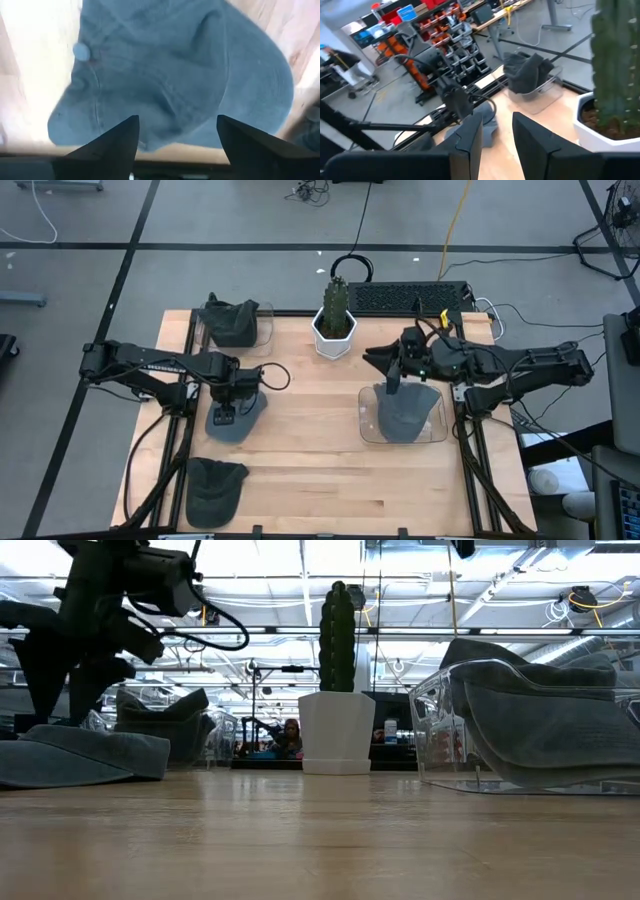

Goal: Pick & Place hat
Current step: Put the black cap into the top transparent bin

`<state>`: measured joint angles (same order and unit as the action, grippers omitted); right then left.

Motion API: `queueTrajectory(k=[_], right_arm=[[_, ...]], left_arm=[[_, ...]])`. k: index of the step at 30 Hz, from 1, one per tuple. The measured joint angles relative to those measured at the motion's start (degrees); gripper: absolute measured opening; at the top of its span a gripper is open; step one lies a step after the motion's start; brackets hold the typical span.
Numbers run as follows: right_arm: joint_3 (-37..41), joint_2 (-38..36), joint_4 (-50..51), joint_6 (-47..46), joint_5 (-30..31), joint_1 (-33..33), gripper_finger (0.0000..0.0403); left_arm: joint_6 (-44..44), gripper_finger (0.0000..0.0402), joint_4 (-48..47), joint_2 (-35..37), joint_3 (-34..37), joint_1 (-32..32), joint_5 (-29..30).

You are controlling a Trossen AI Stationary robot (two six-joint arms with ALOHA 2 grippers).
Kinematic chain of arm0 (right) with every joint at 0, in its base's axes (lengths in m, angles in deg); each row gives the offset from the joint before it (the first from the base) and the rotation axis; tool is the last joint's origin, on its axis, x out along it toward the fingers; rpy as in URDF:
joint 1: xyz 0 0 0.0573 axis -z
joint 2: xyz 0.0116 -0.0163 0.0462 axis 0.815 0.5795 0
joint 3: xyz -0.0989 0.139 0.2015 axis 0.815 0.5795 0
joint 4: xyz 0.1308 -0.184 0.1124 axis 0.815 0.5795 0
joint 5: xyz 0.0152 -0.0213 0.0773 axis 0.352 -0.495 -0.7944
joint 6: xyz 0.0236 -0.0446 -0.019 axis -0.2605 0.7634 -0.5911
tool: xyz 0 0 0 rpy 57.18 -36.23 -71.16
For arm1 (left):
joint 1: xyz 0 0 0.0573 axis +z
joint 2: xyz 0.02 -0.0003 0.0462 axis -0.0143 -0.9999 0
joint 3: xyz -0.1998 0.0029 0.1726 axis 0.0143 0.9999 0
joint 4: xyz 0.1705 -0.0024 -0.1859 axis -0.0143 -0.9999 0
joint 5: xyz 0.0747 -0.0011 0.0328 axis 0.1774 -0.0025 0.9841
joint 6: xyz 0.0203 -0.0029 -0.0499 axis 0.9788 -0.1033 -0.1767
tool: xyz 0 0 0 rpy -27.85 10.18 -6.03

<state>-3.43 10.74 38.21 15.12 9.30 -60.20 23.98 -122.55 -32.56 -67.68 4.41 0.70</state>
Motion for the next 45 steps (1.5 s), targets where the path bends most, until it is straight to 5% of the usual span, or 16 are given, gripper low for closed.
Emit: queueTrajectory(k=[9, 16, 22, 30, 36, 45], right_arm=[[0.0, 0.0, 0.0, -0.2, -0.1, 2.3, 0.0096], [0.0, 0.0, 0.1, -0.2, -0.4, 2.2, 0.0096], [0.0, 0.0, 0.3, -0.3, -6.5, 2.2, 0.0095], [0.0, 0.0, 5.6, -1.7, -7.7, 1.6, 0.0096], [1.3, -0.1, 4.7, -1.7, -7.7, -0.6, 0.0096], [4.0, -0.1, 4.7, -0.4, -7.7, -4.6, 0.0096]], left_arm=[[-1.9, 0.0241, 2.2, 0.0, 0.1, 0.0, -0.8], [-3.8, 0.0211, -7.0, 0.4, -5.0, -1.9, -12.4], [-10.8, 0.0168, -9.5, 0.6, -11.6, -10.7, -20.5], [-27.9, 0.0132, 0.0, 0.6, -14.0, -28.1, -20.9], [-40.5, 0.0156, 7.1, 0.6, -14.0, -38.6, -18.0], [-56.8, 0.0249, 17.4, -2.1, -11.6, -47.6, -17.8]])
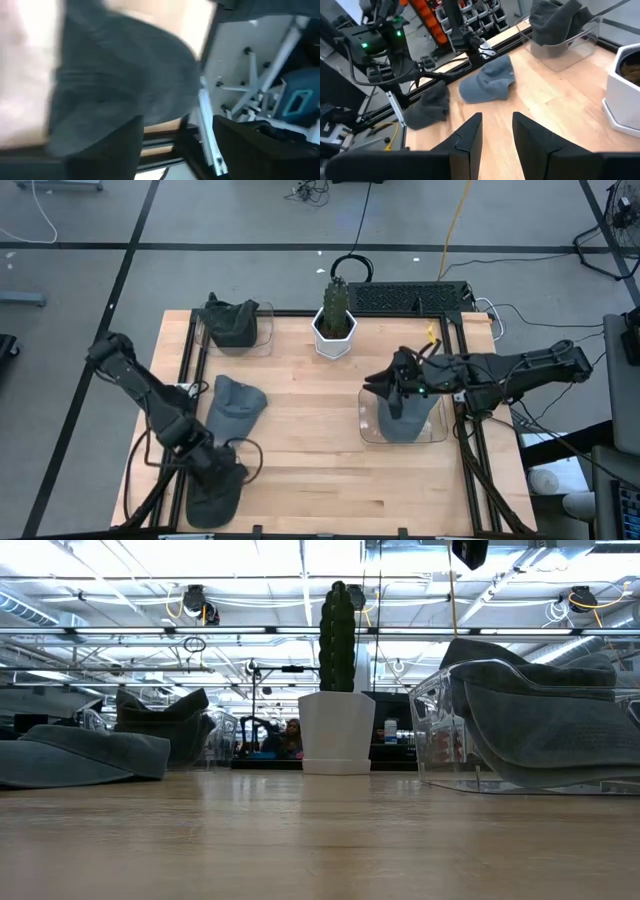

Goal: Pick & Place hat
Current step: Put the black cap into the top transparent bin

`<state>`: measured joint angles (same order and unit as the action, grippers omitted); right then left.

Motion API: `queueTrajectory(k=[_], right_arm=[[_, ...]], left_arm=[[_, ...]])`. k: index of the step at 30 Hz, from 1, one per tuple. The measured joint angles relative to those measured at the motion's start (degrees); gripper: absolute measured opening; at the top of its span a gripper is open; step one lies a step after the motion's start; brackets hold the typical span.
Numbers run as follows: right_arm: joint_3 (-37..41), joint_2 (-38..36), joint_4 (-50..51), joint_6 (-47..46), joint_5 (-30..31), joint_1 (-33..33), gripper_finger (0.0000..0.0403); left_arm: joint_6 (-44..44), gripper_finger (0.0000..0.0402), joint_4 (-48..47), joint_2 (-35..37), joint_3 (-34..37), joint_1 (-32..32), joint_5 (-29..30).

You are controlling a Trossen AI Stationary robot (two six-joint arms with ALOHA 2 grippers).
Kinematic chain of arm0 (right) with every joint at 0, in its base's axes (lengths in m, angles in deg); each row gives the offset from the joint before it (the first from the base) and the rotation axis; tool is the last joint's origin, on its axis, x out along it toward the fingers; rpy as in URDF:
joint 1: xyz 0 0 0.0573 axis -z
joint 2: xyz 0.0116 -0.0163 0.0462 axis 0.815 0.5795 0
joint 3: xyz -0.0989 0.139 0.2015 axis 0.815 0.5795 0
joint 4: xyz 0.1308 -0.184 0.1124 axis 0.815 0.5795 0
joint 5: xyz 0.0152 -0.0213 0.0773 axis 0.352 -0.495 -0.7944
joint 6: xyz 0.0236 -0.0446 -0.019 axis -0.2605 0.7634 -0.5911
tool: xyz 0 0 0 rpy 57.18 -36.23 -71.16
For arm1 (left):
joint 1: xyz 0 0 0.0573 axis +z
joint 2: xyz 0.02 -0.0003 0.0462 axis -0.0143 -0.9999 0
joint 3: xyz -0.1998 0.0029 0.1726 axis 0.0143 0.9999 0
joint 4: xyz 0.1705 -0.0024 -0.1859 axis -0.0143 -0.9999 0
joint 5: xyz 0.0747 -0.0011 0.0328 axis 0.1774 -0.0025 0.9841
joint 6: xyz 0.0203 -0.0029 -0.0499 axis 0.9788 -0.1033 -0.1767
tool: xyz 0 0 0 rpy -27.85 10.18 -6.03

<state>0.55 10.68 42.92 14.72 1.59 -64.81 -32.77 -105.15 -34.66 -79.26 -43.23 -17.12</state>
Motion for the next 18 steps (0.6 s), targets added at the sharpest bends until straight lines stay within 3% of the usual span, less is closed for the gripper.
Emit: queueTrajectory(k=[8, 18], right_arm=[[0.0, -0.3, -0.7, 0.0, 0.0, -1.9, 0.0096], [0.0, -0.7, -0.5, 0.1, 0.0, -3.4, 0.0096]], left_arm=[[-1.8, 0.0268, 4.1, -3.7, 4.6, -4.2, 0.3], [-3.1, 0.021, 8.7, -4.5, 5.8, -4.2, 6.1]])
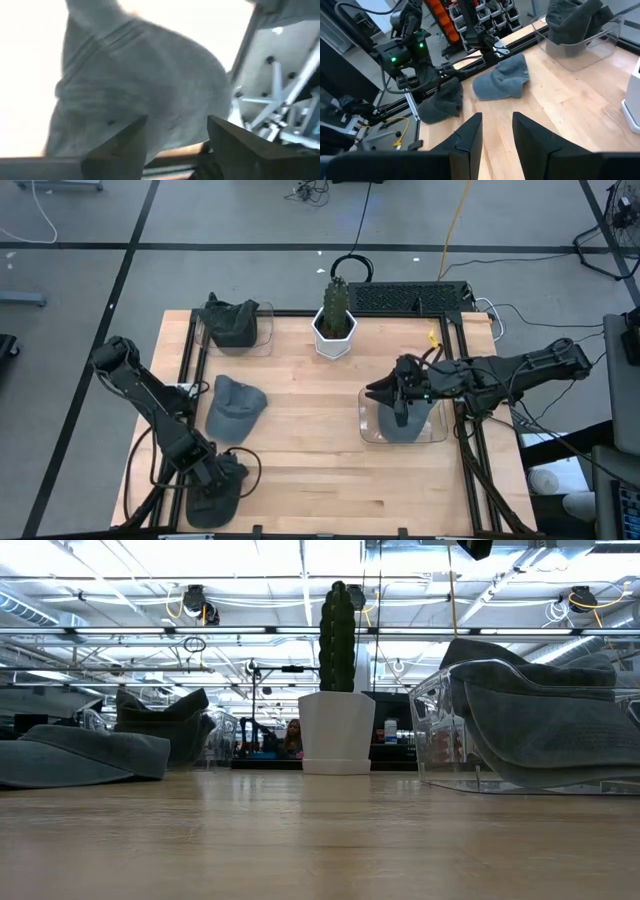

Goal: Pick & Place hat
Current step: Put the black cap into the top transparent bin

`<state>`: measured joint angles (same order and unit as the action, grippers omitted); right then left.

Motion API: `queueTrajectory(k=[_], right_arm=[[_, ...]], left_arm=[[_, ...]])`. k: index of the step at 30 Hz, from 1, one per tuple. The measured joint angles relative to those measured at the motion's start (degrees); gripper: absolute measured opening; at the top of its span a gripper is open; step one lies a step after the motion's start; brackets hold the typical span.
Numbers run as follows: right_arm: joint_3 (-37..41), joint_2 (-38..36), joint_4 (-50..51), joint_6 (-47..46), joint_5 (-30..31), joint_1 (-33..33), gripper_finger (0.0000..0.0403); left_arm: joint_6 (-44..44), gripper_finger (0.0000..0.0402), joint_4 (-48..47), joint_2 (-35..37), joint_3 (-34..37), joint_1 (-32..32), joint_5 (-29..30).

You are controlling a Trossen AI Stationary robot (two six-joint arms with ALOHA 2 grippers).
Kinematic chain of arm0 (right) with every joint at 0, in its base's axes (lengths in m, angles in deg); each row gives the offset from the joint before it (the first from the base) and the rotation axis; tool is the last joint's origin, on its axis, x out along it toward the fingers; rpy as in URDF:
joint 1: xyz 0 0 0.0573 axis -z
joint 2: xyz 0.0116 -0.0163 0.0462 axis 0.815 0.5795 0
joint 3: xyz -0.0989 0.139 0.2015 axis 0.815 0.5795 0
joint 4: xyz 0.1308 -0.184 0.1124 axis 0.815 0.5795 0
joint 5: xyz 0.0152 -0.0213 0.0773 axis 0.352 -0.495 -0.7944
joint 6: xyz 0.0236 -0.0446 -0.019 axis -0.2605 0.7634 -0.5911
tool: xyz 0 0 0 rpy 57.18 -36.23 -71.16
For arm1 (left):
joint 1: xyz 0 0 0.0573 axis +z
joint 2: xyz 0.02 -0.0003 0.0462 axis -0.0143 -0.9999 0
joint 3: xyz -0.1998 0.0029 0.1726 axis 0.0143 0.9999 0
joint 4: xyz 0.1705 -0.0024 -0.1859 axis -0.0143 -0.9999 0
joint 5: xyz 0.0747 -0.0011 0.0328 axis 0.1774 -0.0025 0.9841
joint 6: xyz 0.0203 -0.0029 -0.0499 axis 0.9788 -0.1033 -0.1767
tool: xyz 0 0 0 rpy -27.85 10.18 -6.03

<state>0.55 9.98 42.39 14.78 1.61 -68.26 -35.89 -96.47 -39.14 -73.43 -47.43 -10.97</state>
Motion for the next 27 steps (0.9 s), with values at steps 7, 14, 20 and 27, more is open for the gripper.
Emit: queueTrajectory(k=[7, 14, 20, 27], right_arm=[[0.0, 0.0, 0.1, 1.5, 1.4, 0.0, 0.0096], [0.0, 0.0, -0.1, 1.8, 3.1, 0.1, 0.0096], [0.0, 0.0, -0.3, 1.6, 3.1, 0.1, 0.0096], [0.0, 0.0, -0.3, 1.0, 3.1, 0.1, 0.0095]], left_arm=[[0.5, 0.0182, 2.8, -0.3, 1.0, -0.3, -0.3], [-2.9, 0.0175, 12.9, -0.3, 7.2, -0.3, -7.4], [-5.2, 0.0175, 14.1, -0.3, 9.9, -0.3, -5.8], [-6.5, 0.0175, 17.4, -0.3, 10.7, -0.4, -4.4]])
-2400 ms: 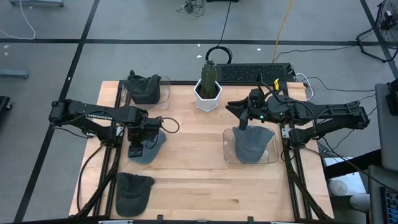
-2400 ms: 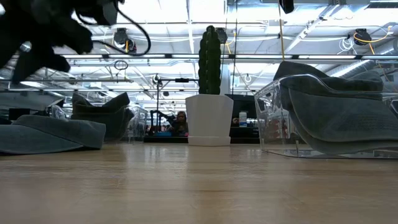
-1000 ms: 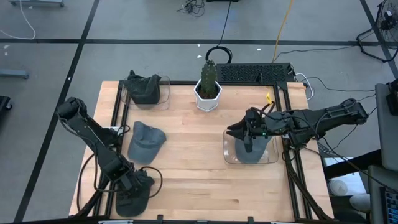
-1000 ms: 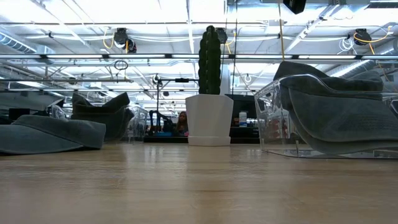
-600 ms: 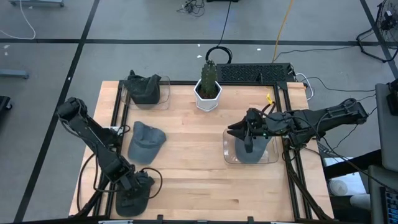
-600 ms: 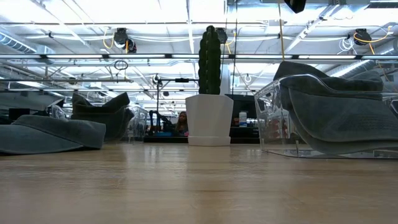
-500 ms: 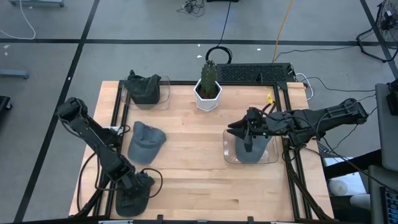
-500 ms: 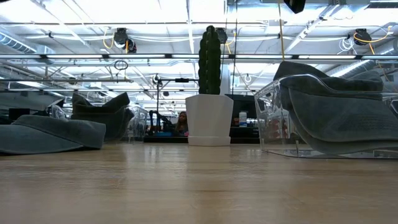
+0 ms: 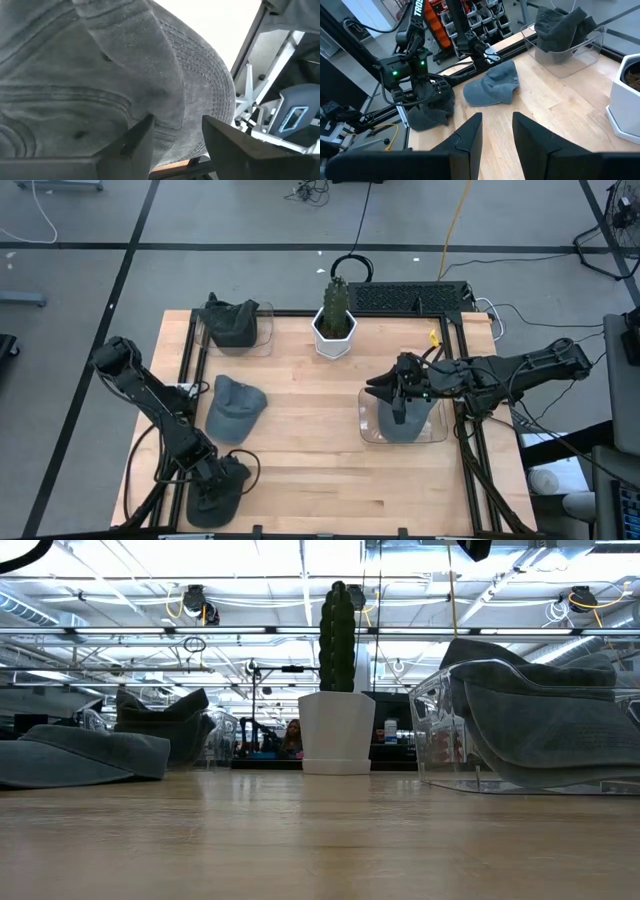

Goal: Pick & Place hat
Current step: Put the black cap into the top transparent bin

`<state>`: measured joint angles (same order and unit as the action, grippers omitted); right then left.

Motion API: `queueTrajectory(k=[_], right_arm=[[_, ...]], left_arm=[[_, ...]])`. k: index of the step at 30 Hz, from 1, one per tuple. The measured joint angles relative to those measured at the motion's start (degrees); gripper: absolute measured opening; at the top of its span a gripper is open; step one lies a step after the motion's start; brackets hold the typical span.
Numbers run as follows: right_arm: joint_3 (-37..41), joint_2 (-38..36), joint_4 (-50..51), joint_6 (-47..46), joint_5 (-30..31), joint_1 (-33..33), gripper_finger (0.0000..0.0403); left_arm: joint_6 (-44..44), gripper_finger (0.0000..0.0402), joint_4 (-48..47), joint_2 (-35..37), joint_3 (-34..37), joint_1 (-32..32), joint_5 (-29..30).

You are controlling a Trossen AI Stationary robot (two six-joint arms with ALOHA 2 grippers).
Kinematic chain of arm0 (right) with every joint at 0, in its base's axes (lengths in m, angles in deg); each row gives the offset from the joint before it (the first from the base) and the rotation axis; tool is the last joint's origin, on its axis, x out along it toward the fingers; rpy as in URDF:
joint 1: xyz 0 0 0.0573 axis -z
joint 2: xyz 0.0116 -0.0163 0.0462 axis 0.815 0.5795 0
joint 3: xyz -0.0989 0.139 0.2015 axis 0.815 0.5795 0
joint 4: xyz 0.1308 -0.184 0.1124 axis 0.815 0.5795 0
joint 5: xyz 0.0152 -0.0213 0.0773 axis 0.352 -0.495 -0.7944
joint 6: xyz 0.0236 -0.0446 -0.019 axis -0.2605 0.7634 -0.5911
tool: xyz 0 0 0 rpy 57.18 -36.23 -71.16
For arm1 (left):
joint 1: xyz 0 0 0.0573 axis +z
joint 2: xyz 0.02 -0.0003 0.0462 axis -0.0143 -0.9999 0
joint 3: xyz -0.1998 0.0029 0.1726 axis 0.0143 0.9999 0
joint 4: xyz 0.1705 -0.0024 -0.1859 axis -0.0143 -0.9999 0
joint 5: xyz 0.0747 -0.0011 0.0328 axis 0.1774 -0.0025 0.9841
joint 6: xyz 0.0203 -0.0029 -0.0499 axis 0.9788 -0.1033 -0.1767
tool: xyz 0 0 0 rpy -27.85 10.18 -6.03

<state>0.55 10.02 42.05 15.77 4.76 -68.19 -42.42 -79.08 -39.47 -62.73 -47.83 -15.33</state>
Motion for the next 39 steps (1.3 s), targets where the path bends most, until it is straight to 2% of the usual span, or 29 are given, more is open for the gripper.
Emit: queueTrajectory(k=[7, 12, 16, 20, 22, 25, 33, 36, 39], right_arm=[[0.0, 0.0, 0.0, -1.1, -0.2, 0.0, 0.0095], [0.0, 0.0, 0.0, -2.8, -0.3, -0.8, 0.0095], [0.0, 0.0, 0.0, -2.8, -0.3, -1.9, 0.0095], [0.0, 0.0, 0.0, -2.0, -0.3, -2.1, 0.0095], [0.0, 0.0, 0.0, -1.6, -0.2, -2.1, 0.0095], [0.0, 0.0, 0.0, -1.0, -0.2, -2.1, 0.0095], [0.0, 0.0, 0.2, -1.4, -0.3, -2.1, 0.0095], [0.0, 0.0, 1.2, -2.4, -0.3, -2.1, 0.0095], [0.0, 0.1, 1.3, -2.3, -0.3, -2.1, 0.0095]], left_arm=[[-0.4, 0.0169, -0.1, 0.0, 0.0, -0.7, 1.1], [-2.7, 0.0116, 0.6, 0.0, 0.0, -0.5, 0.9], [-3.2, 0.0071, 1.1, 0.0, -0.5, 0.6, -2.6], [-1.6, 0.0061, 1.2, 0.0, -2.6, 1.9, -5.9], [-1.4, 0.0072, 1.2, 0.0, -3.5, 2.2, -6.1], [0.4, 0.0109, 1.1, 0.0, -4.6, 2.1, -5.8], [4.4, 0.0257, -7.9, 0.0, -4.9, 1.3, 2.2], [4.4, 0.0301, -6.6, 0.1, -3.9, 1.3, 2.1], [4.8, 0.0322, -3.0, 0.1, -2.9, 0.6, -0.1]])
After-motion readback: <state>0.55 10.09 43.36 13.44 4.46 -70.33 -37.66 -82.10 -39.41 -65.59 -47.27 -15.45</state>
